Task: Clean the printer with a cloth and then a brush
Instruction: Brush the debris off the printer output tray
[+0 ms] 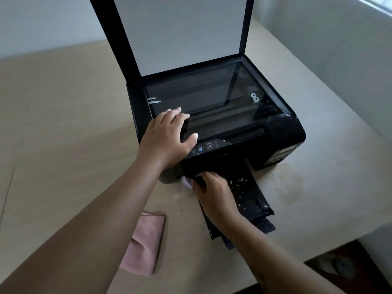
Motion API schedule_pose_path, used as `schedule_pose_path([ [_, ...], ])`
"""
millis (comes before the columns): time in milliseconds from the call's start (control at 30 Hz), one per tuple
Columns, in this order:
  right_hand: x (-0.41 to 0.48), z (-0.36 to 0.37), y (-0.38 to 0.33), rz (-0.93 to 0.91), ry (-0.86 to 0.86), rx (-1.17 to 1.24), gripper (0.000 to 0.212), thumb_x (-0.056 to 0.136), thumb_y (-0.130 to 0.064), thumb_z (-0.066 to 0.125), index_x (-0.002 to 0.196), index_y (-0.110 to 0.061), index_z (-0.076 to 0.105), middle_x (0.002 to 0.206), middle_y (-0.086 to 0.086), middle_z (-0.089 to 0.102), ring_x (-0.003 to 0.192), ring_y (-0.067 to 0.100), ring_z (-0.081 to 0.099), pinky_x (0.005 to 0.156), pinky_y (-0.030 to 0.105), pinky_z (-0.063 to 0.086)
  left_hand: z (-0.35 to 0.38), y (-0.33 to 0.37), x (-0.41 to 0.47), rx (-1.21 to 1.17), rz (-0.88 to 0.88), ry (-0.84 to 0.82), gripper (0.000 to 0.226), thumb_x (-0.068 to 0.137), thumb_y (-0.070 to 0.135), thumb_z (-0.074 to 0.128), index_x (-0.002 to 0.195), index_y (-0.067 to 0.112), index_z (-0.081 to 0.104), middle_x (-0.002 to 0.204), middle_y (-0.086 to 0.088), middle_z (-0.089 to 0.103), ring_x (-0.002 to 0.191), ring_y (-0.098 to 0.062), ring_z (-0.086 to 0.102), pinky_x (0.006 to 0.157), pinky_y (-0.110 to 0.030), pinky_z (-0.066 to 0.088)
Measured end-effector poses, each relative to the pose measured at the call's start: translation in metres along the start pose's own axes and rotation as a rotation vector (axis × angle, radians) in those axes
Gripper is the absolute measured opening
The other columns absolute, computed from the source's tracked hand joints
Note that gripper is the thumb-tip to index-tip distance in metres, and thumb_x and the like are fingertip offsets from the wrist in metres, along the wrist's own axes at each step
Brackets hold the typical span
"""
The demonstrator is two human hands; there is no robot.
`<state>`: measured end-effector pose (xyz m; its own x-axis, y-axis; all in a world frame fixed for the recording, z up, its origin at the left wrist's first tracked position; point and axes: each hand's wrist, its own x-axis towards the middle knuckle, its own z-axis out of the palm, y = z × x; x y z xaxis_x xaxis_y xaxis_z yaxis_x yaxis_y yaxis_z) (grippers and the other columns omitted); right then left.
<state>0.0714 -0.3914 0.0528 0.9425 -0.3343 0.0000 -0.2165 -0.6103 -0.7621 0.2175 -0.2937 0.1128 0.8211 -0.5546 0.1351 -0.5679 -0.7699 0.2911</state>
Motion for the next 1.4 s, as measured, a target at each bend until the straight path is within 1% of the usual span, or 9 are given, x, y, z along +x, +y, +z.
schedule_pose_path([
  [100, 0.009, -0.027, 0.014, 0.262, 0.097, 0.095, 0.027, 0.091, -0.033, 0.058, 0.072, -0.015, 0.056, 0.069, -0.003, 0.056, 0.059, 0.013, 0.052, 0.044, 0.016, 0.033, 0.000, -0.001, 0.001, -0.001, 0.009, -0.001, 0.061, 0.088, 0.057, 0.044, 0.141, 0.027, 0.042, 0.156, 0.003, 0.032, 0.143, -0.017, 0.022, 0.115, -0.040, 0.020],
  [200, 0.022, -0.059, 0.044, 0.368, 0.255, -0.010, 0.020, 0.093, -0.027, 0.057, 0.080, -0.011, 0.060, 0.075, 0.005, 0.062, 0.066, 0.021, 0.056, 0.054, 0.026, 0.036, 0.000, -0.001, 0.002, -0.004, 0.007, 0.003, 0.061, 0.088, 0.057, 0.045, 0.140, 0.027, 0.042, 0.155, 0.003, 0.032, 0.143, -0.017, 0.022, 0.115, -0.040, 0.020],
  [433, 0.005, -0.047, 0.054, 0.088, 0.193, -0.458, 0.025, 0.092, -0.021, 0.060, 0.109, -0.003, 0.064, 0.101, 0.017, 0.064, 0.089, 0.039, 0.062, 0.068, 0.043, 0.053, 0.000, 0.001, 0.002, -0.001, 0.018, 0.009, 0.061, 0.088, 0.058, 0.046, 0.140, 0.025, 0.043, 0.154, 0.000, 0.034, 0.142, -0.019, 0.024, 0.113, -0.040, 0.020],
  [600, -0.023, 0.005, 0.018, -0.098, 0.100, -0.327, 0.021, 0.090, -0.020, 0.061, 0.103, -0.005, 0.067, 0.091, 0.012, 0.067, 0.079, 0.031, 0.065, 0.061, 0.043, 0.056, 0.000, 0.000, 0.002, -0.010, 0.023, 0.014, 0.062, 0.088, 0.058, 0.046, 0.140, 0.025, 0.043, 0.154, 0.000, 0.033, 0.142, -0.020, 0.024, 0.113, -0.040, 0.019],
  [733, -0.025, 0.007, 0.005, 0.167, 0.046, 0.018, 0.029, 0.090, -0.029, 0.062, 0.075, -0.004, 0.060, 0.069, 0.008, 0.060, 0.059, 0.020, 0.053, 0.053, 0.035, 0.042, 0.002, -0.001, 0.002, -0.008, 0.027, 0.024, 0.062, 0.087, 0.060, 0.047, 0.138, 0.025, 0.044, 0.154, -0.001, 0.035, 0.141, -0.021, 0.026, 0.112, -0.041, 0.020],
  [933, -0.013, -0.059, 0.048, 0.391, 0.271, -0.052, 0.031, 0.093, -0.025, 0.058, 0.069, -0.008, 0.050, 0.059, 0.002, 0.048, 0.051, 0.015, 0.042, 0.044, 0.023, 0.028, 0.003, -0.001, 0.002, -0.010, 0.032, 0.039, 0.061, 0.086, 0.059, 0.049, 0.136, 0.024, 0.045, 0.152, -0.002, 0.037, 0.140, -0.022, 0.028, 0.112, -0.042, 0.021],
  [1100, -0.013, -0.070, 0.062, 0.158, 0.314, -0.403, 0.019, 0.093, -0.018, 0.060, 0.090, 0.000, 0.062, 0.088, 0.017, 0.061, 0.076, 0.037, 0.059, 0.062, 0.039, 0.045, 0.003, -0.001, 0.003, -0.009, 0.029, 0.036, 0.062, 0.086, 0.060, 0.048, 0.137, 0.025, 0.045, 0.152, -0.002, 0.036, 0.139, -0.022, 0.028, 0.112, -0.041, 0.021],
  [1200, -0.024, -0.038, 0.051, 0.036, 0.184, -0.541, 0.015, 0.085, -0.009, 0.066, 0.094, 0.003, 0.065, 0.086, 0.020, 0.064, 0.073, 0.040, 0.063, 0.053, 0.040, 0.051, 0.003, -0.002, 0.002, -0.013, 0.024, 0.035, 0.062, 0.086, 0.060, 0.048, 0.136, 0.025, 0.045, 0.152, -0.001, 0.037, 0.139, -0.021, 0.028, 0.111, -0.042, 0.022],
  [1400, -0.048, 0.012, 0.017, -0.076, 0.156, -0.333, 0.015, 0.086, -0.018, 0.061, 0.087, -0.004, 0.065, 0.076, 0.010, 0.063, 0.063, 0.030, 0.060, 0.047, 0.031, 0.043, 0.001, -0.001, 0.001, -0.014, 0.023, 0.036, 0.061, 0.086, 0.058, 0.049, 0.137, 0.024, 0.045, 0.152, -0.001, 0.036, 0.139, -0.021, 0.028, 0.112, -0.041, 0.021],
])
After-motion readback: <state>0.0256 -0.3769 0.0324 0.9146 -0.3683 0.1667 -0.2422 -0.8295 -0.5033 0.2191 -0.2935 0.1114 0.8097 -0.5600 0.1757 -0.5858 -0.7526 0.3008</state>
